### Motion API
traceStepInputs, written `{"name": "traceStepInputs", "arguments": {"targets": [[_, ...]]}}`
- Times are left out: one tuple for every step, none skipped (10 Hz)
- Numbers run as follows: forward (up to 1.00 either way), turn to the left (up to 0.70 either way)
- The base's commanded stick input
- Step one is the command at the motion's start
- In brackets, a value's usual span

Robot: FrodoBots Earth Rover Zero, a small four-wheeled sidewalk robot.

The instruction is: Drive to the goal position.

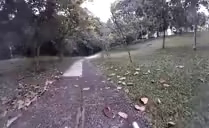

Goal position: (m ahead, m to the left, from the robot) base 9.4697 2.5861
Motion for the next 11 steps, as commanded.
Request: {"name": "traceStepInputs", "arguments": {"targets": [[0.70,0.15],[0.70,0.12],[0.70,0.09],[0.70,0.10],[0.70,0.10],[0.70,0.10],[0.70,0.10],[0.70,0.10],[0.70,0.10],[0.70,0.10],[0.70,0.10]]}}
